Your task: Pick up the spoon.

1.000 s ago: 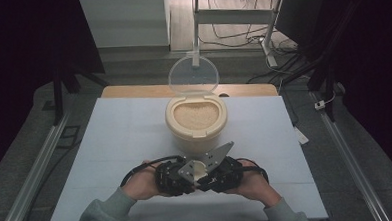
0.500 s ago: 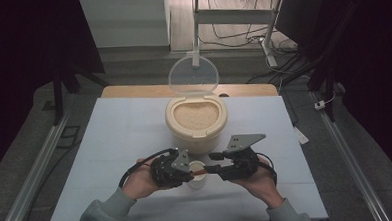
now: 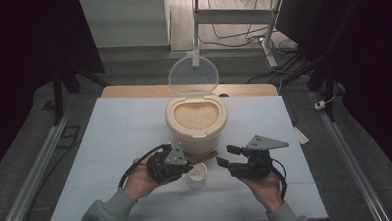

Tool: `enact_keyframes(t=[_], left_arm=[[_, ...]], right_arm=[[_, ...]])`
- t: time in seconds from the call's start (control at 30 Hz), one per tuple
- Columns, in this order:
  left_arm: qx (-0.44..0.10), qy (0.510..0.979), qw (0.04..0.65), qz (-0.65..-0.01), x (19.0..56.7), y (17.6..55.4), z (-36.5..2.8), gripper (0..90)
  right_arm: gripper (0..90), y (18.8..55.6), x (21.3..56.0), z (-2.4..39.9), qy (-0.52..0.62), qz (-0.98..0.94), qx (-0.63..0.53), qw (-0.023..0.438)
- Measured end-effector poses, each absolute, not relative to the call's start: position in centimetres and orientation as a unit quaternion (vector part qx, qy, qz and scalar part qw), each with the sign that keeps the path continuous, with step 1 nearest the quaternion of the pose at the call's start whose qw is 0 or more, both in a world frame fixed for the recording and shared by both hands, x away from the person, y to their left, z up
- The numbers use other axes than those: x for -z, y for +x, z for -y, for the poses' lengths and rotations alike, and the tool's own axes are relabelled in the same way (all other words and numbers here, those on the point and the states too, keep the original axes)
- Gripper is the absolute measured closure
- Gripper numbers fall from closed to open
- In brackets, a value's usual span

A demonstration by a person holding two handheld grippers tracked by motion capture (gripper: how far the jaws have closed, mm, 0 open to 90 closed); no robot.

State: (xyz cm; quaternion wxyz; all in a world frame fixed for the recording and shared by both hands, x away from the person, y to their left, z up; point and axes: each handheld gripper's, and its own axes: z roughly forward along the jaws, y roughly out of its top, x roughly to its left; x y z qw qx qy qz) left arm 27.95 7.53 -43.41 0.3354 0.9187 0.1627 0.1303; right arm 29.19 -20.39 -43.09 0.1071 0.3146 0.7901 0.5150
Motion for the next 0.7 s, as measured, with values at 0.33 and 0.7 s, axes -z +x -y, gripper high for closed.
enact_keyframes(t=[0.33, 0.7], left_arm=[[-0.147, 0.907, 0.357, -0.169, 43.2, 27.7, -7.5, 79.8], [-0.151, 0.904, 0.363, -0.167, 43.4, 27.4, -6.9, 79.8]], right_arm=[[37.4, 29.1, 43.6, 19.7, 0.318, -0.780, -0.530, 0.097], [45.9, 28.9, 43.8, 18.6, 0.317, -0.769, -0.548, 0.090]])
